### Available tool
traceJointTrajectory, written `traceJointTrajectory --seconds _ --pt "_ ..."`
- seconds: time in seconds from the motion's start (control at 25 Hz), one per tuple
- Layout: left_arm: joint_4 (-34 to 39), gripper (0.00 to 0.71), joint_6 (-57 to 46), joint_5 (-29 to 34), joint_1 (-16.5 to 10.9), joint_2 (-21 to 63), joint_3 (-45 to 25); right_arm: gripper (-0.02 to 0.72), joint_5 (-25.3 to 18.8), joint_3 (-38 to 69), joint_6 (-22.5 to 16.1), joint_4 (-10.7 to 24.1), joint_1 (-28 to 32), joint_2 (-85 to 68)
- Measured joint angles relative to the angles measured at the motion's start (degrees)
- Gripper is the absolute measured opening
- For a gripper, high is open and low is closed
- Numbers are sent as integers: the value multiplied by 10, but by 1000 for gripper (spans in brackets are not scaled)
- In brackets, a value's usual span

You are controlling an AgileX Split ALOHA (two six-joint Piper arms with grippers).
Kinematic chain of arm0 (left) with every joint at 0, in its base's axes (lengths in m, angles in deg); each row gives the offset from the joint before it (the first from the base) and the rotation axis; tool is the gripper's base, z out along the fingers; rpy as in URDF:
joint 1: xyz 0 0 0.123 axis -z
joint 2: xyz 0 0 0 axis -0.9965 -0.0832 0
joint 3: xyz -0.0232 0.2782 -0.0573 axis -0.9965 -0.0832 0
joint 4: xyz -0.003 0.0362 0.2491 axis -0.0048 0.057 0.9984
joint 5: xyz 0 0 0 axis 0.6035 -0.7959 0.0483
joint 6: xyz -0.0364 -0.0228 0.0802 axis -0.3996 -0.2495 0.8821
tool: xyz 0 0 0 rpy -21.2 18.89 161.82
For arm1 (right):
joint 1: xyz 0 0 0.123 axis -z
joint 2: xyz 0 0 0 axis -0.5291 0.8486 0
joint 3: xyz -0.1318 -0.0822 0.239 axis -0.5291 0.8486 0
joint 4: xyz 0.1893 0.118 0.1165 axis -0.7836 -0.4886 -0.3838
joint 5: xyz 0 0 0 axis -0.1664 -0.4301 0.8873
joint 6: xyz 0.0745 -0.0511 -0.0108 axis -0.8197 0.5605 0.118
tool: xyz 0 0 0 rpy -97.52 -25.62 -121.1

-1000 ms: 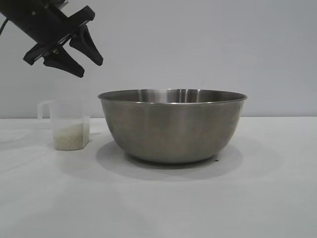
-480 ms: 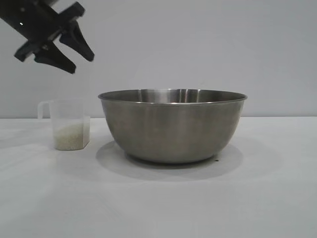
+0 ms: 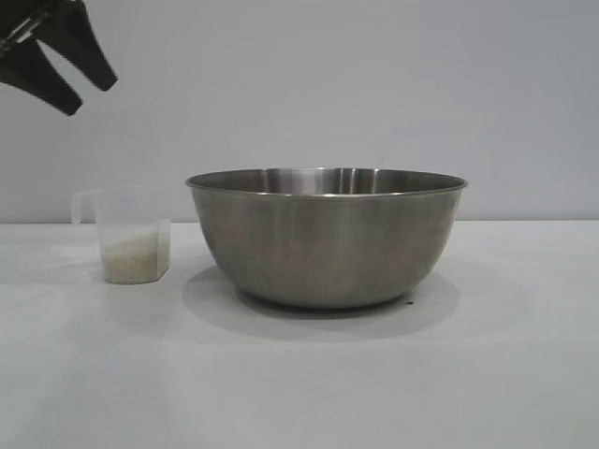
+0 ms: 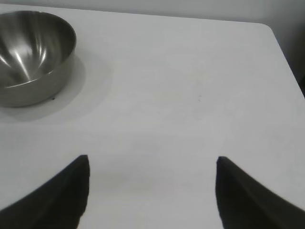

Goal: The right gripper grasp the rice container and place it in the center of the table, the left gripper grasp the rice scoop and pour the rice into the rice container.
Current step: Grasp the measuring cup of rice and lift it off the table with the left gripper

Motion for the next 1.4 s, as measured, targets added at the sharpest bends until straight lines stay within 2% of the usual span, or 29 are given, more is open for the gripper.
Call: traceJointTrajectory --seconds 0.28,0.48,0.68,0.88,1.2,1.4 --pt "195 386 -180 64 0 49 0 472 0 0 0 0 0 0" --pt "236 386 -230 91 0 103 0 472 0 0 0 0 0 0" --pt "240 386 -236 94 0 173 -6 472 0 0 0 0 0 0" --pt "239 386 -236 87 0 238 -63 472 0 0 0 0 0 0" --pt "189 386 -206 -24 0 357 -228 472 0 0 0 0 0 0" --pt "115 386 -133 -111 0 413 -345 472 0 0 0 0 0 0"
